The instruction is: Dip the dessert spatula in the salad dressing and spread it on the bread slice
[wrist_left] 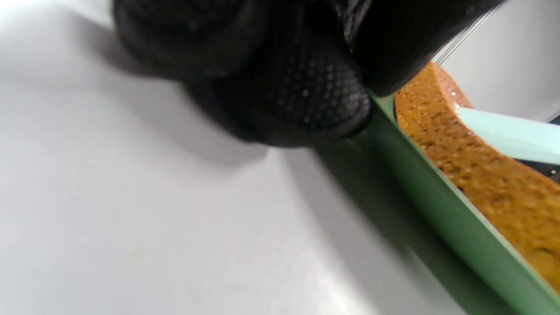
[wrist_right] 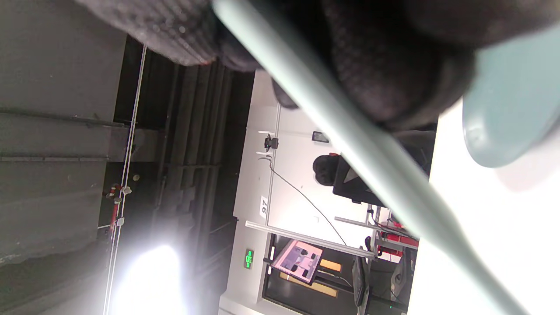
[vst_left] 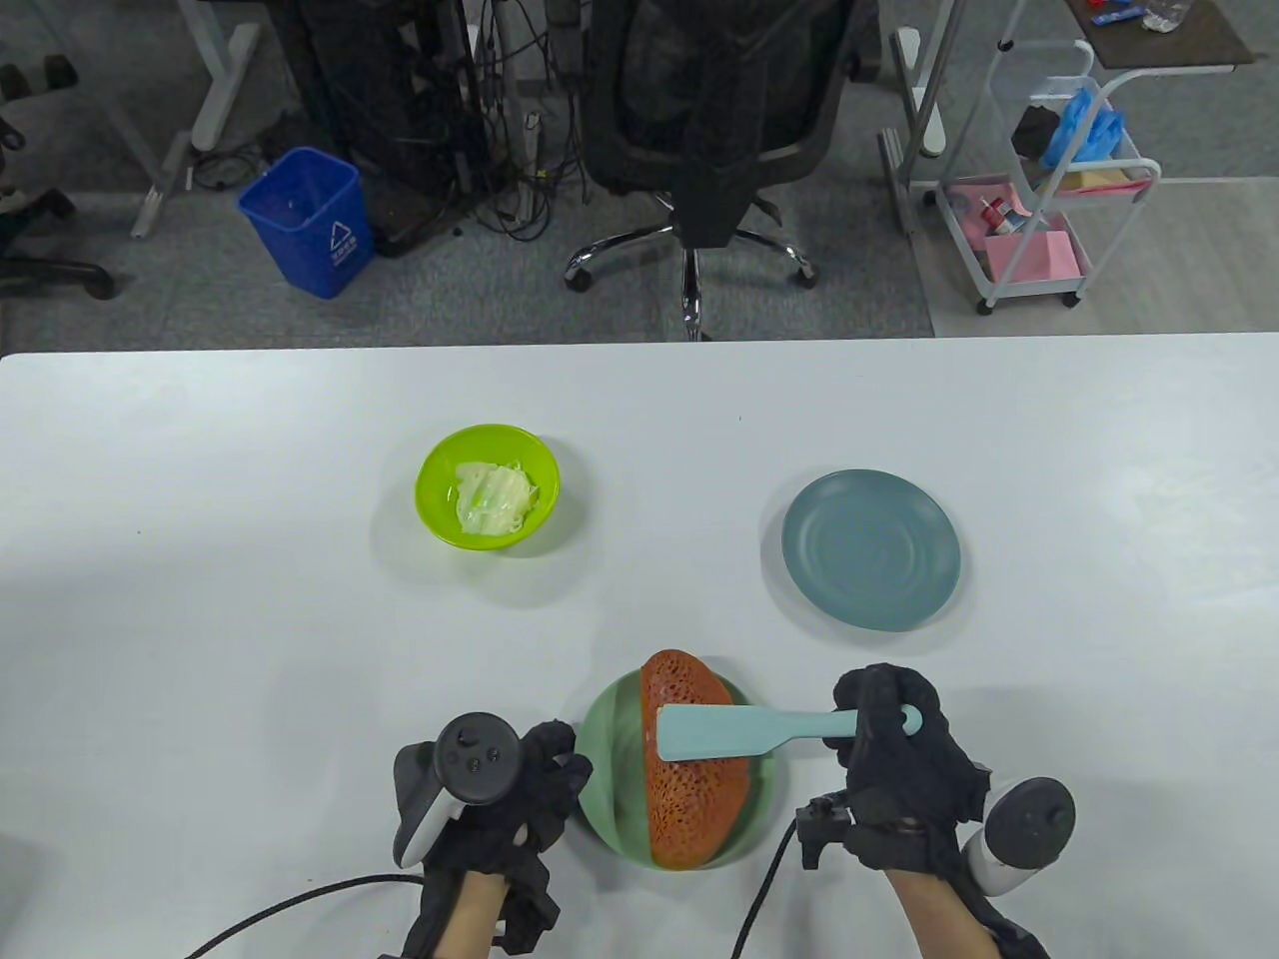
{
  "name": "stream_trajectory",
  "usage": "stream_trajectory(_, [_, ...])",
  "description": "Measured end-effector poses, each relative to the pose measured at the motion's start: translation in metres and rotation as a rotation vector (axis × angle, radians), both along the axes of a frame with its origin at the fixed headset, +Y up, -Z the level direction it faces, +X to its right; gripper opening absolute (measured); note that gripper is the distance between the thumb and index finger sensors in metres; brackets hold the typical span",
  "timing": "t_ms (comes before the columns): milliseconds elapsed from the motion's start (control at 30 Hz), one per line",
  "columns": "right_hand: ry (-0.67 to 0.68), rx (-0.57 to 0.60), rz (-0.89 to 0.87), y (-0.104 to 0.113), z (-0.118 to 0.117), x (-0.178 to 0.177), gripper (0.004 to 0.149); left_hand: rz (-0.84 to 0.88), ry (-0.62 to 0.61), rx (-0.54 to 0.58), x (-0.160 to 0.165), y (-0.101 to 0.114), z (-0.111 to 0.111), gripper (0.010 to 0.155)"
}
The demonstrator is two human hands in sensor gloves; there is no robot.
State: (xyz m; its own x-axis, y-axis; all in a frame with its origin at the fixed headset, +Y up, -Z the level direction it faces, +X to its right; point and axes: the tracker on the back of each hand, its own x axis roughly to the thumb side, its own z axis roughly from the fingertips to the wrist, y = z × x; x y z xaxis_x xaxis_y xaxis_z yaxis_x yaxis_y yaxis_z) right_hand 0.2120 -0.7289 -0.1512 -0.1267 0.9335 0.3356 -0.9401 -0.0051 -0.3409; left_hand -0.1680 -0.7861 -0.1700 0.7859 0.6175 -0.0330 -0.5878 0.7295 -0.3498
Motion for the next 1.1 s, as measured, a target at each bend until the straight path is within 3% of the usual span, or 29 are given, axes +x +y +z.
stream_trajectory(767, [-0.08,-0.025,-0.042,0.009,0.008,0.046,0.036,-0.001,0.001,0.001,0.0,0.0,0.0,0.056])
stream_trajectory(1100, [-0.005,0.027,-0.055,0.003,0.008,0.026,0.038,-0.001,0.001,0.001,0.0,0.0,0.0,0.055])
